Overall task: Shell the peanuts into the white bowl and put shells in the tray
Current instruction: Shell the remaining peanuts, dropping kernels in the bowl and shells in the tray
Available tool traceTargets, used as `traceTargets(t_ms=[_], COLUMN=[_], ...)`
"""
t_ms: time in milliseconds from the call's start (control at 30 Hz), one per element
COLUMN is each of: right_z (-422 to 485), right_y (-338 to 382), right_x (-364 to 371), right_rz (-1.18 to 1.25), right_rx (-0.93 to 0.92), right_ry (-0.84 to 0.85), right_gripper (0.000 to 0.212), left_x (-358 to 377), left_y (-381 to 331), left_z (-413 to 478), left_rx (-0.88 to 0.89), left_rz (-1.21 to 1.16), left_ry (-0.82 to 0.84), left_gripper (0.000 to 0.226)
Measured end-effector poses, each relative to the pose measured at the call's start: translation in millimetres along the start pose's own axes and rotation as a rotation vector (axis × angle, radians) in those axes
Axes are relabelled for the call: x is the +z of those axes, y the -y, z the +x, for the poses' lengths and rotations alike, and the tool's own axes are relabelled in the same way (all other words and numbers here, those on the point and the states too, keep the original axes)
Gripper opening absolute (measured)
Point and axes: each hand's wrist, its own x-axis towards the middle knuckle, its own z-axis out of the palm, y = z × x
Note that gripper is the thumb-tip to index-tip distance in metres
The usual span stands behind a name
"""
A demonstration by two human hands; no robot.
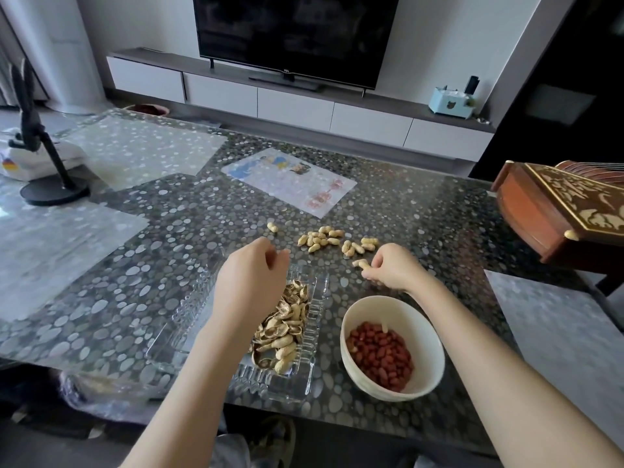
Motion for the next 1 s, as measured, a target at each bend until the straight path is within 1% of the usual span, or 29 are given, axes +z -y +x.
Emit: traceTargets(t_ms=[67, 133, 200, 267, 333, 433, 500, 567, 667, 733, 800, 867, 933, 1000], right_z=[-28, -64, -102, -131, -146, -153, -155, -156, -157, -157, -157, -159, -160, -161], right_y=[11, 24, 30, 33, 31, 27, 22, 20, 17, 14, 10, 8, 9, 10], right_x=[-8, -13, -11, -8, -7, -2, 1, 4, 1, -4, -8, -10, -10, -11], right_rz=[0.23, 0.442, 0.542, 0.569, 0.574, 0.573, 0.549, 0.541, 0.577, 0.65, 0.688, 0.711, 0.748, 0.755], right_rx=[-0.103, -0.216, -0.29, -0.329, -0.355, -0.386, -0.402, -0.417, -0.419, -0.418, -0.42, -0.434, -0.443, -0.453], right_ry=[-0.1, -0.185, -0.246, -0.304, -0.377, -0.47, -0.518, -0.541, -0.505, -0.377, -0.236, -0.148, -0.1, -0.098], right_gripper=[0.023, 0.025, 0.024, 0.022, 0.022, 0.025, 0.026, 0.026, 0.024, 0.021, 0.026, 0.028, 0.032, 0.036], left_x=[1, 3, 5, 7, 9, 11, 15, 20, 25, 24, 24, 24, 24, 23], left_y=[-7, -14, -21, -28, -34, -39, -42, -43, -44, -44, -47, -51, -57, -59], left_z=[-4, -10, -17, -24, -29, -35, -40, -44, -46, -45, -45, -48, -51, -51], left_rx=[0.04, 0.063, 0.077, 0.106, 0.151, 0.172, 0.208, 0.247, 0.223, 0.187, 0.191, 0.205, 0.221, 0.231], left_rz=[-0.081, -0.237, -0.411, -0.473, -0.5, -0.582, -0.574, -0.547, -0.614, -0.677, -0.707, -0.728, -0.747, -0.754], left_ry=[0.079, 0.187, 0.311, 0.397, 0.449, 0.53, 0.587, 0.574, 0.523, 0.524, 0.543, 0.557, 0.573, 0.583], left_gripper=[0.037, 0.041, 0.044, 0.047, 0.047, 0.038, 0.042, 0.048, 0.044, 0.042, 0.045, 0.042, 0.034, 0.033])
